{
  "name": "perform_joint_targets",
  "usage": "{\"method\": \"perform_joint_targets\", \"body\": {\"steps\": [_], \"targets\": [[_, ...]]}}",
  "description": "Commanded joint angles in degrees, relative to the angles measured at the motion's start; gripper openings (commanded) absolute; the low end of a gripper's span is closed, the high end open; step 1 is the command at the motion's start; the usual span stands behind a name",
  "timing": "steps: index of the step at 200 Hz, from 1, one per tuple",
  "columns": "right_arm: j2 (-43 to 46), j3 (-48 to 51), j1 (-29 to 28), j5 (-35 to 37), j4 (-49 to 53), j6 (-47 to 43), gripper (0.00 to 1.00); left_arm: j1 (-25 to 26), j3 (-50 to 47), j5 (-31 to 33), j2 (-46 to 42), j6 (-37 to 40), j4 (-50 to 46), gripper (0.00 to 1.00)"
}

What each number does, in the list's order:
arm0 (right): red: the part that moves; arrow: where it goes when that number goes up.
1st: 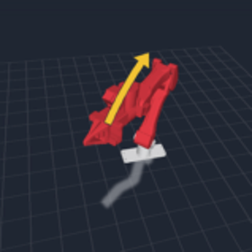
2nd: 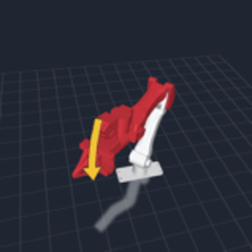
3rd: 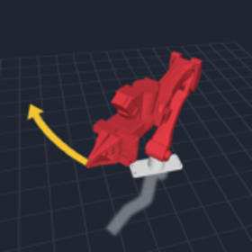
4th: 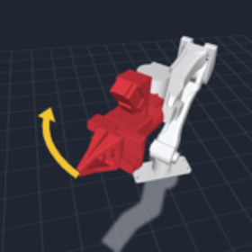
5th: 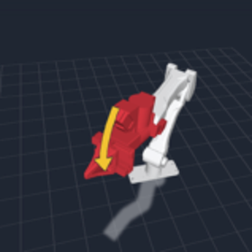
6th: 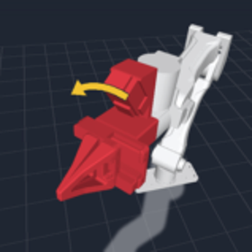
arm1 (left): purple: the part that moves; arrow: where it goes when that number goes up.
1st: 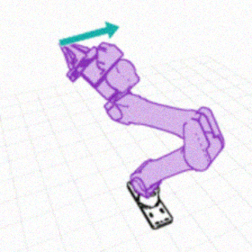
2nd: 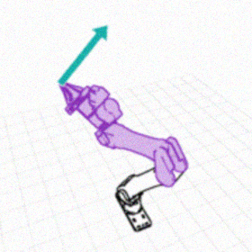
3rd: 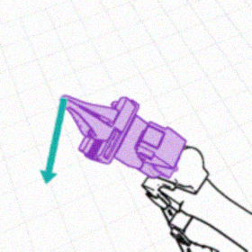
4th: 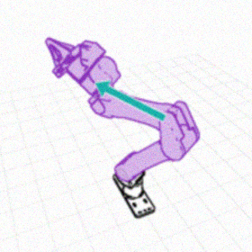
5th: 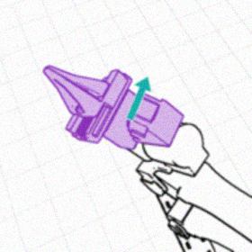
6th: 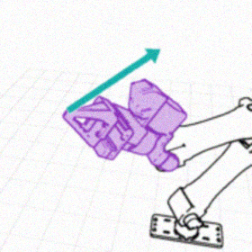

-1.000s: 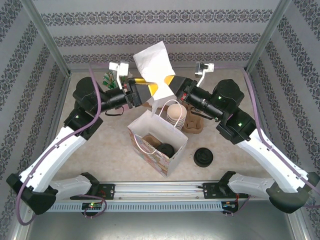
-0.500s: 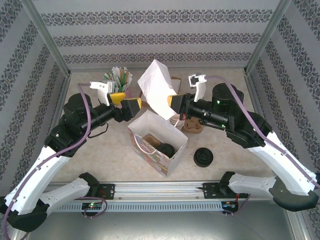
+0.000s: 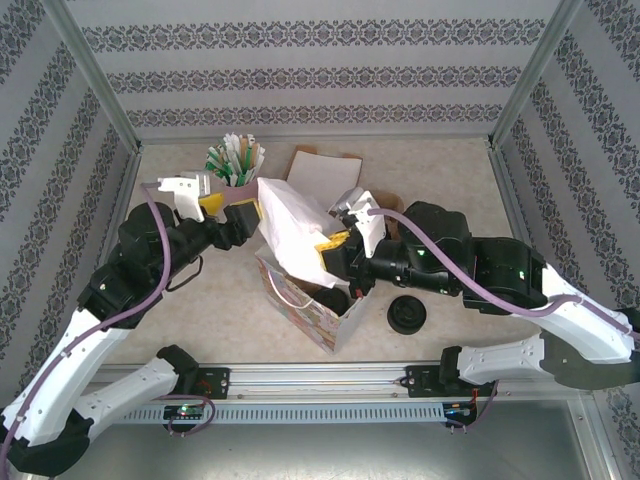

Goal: Pack the takeout coffee

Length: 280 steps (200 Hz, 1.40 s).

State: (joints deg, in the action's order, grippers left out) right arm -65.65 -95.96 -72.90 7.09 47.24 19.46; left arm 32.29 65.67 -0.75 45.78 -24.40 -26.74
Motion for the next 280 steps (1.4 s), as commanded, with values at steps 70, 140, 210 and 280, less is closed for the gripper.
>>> {"method": "perform_joint_targets", "body": {"steps": [70,140,210,280], "targets": [[3.71,12.77,4.12,-3.99,-8.71,11.31,0.00,0.64,-1.42,2.73,-0.86,-0.80,1.37,0.82],[4.67,20.36,10.21,-4.26,-4.35,12.68,0.00,0.69,-0.85,0.94,2.17,-0.72,0.48,0.80],[-3.53,16.86,10.43,1.77,5.24,9.41,0.00,0.67,-0.63,-0.13,3.96,-0.30,-0.93,0.80],[-10.98,12.69,10.24,2.13,8.39,5.33,0.00,0.61,-1.24,0.69,5.63,0.50,-2.88,0.77]]}}
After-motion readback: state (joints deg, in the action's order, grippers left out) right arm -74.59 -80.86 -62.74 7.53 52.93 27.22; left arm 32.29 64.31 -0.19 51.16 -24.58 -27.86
